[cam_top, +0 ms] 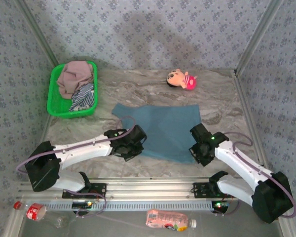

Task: Fold and stack the tank tops

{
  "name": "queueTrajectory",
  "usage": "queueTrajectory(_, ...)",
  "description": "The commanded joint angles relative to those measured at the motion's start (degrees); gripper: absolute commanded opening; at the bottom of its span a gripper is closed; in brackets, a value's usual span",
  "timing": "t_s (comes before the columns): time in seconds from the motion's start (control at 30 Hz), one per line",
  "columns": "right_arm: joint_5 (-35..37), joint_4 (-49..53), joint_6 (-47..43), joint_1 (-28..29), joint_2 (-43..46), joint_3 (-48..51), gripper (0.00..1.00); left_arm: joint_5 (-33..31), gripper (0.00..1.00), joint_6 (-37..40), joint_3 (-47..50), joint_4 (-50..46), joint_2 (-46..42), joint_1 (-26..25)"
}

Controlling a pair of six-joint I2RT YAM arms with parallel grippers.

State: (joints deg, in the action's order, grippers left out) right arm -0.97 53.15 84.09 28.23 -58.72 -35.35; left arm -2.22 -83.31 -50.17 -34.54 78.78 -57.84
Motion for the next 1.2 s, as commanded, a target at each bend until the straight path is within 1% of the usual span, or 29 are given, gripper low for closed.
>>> queueTrajectory(0.0,1.95,3.34,-2.37,-0.83,-2.08,-3.01,0.02,0.17,0.0,4.09,-2.44,-1.88,1.51,2.34)
queueTrajectory(0.23,1.37,0.37,-6.86,-5.14,-6.34,-6.14,0.03,2.33,0.0,9.56,-5.72,-0.63,5.69,6.95)
queueTrajectory(0.47,0.36,-3.53,-10.27,-9.95,-11.81,-7.82,0.05,4.45,0.0,13.43,-8.03,1.34,10.53,10.36)
queueTrajectory(0.73,-0.95,-7.95,-11.31,-13.78,-17.35,-10.24,0.08,5.47,0.0,15.95,-10.94,2.73,15.68,12.35)
queueTrajectory(0.8,-1.32,-8.92,-11.31,-14.46,-18.67,-10.52,0.1,5.38,0.0,16.46,-11.58,2.69,16.68,12.87)
queueTrajectory(0.87,-1.35,-9.9,-11.17,-15.08,-19.96,-10.72,0.14,5.04,0.0,16.83,-12.16,2.83,17.38,13.42)
queueTrajectory(1.0,-1.7,-12.12,-11.44,-16.17,-22.42,-11.76,0.17,5.07,0.0,17.96,-13.73,2.31,19.39,14.15)
queueTrajectory(1.17,-1.13,-14.02,-12.5,-18.8,-23.67,-12.69,0.27,3.54,0.0,19.1,-14.96,0.35,20.37,14.78)
